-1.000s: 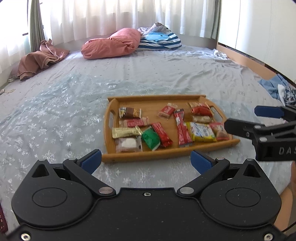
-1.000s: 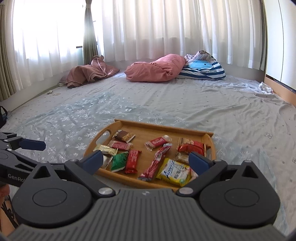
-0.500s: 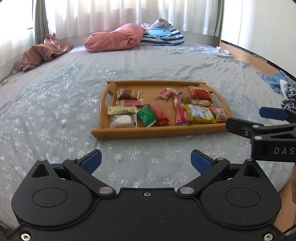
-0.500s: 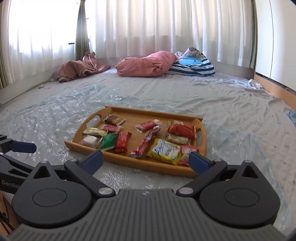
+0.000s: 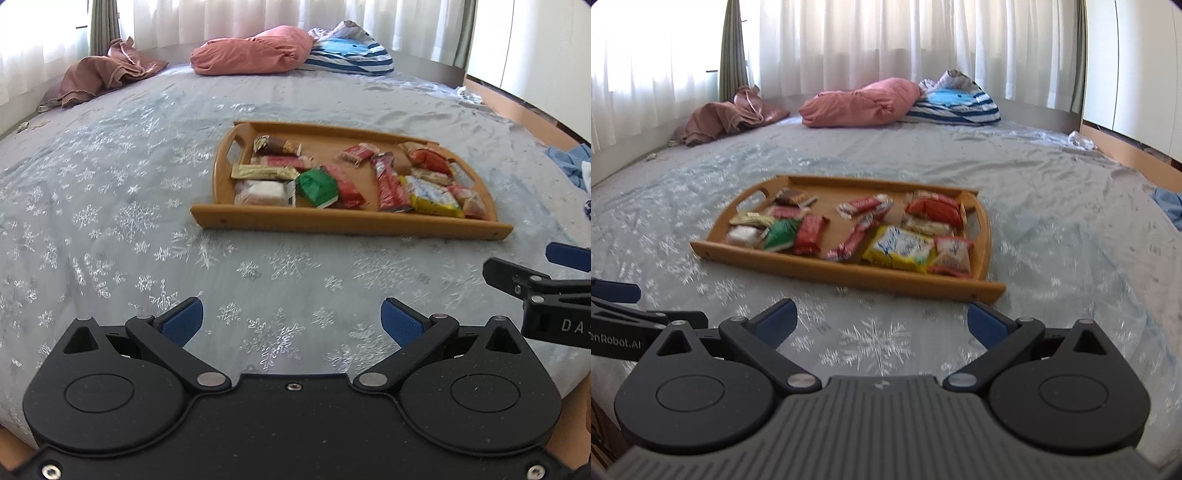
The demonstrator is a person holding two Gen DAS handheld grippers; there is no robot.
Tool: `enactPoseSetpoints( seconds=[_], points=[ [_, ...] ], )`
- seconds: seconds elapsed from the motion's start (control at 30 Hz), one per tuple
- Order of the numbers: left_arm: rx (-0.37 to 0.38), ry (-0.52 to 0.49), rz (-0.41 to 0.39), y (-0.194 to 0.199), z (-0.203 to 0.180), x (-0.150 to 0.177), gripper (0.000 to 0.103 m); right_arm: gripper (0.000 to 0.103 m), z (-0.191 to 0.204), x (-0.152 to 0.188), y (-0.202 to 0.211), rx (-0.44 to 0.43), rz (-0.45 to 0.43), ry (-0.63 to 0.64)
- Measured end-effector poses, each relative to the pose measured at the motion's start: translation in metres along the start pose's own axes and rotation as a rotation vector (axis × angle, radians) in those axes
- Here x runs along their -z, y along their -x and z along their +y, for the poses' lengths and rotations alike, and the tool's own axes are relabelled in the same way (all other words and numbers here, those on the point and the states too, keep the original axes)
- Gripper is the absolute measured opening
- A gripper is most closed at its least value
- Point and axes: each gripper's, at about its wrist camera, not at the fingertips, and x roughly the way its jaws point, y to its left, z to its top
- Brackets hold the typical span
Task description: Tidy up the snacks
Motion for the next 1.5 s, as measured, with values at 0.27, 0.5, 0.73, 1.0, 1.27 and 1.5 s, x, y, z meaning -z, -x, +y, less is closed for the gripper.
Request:
enactPoseSetpoints(
  seconds=[0.27, 0.5, 0.73, 1.0, 1.27, 1.5],
  points=[
    [-0.025, 0.006, 0.011, -0.023, 0.002, 0.014, 0.103, 0.103, 0.000, 0.024, -0.022, 0.030, 0.036, -0.005],
    [-0.036, -0.018, -0.009, -0.036, 0.000, 0.023, 0.103, 0.103, 0.003, 0.037, -0.037, 0.042, 0.060, -0.001],
    [-0.021, -0.017, -0.027, -0.042, -0.001, 0.023, 0.103, 0.103, 0.006, 0.044, -0.046, 0.047, 0.061, 0.002],
    [0.000, -0.039, -0.050, -0.049, -0.001, 0.025, 0.103, 0.103, 0.006, 0.044, -0.055, 0.031, 0.083, 0.009],
    [0.008, -0.046, -0.052, -0.050, 0.000, 0.025, 0.103, 0.103, 0.007, 0.047, -0.055, 0.032, 0.069, 0.011],
    [0.026, -0.048, -0.042, -0.052, 0.002, 0.023, 0.103, 0.103, 0.006, 0.047, -0.055, 0.030, 0.066, 0.011]
  ],
)
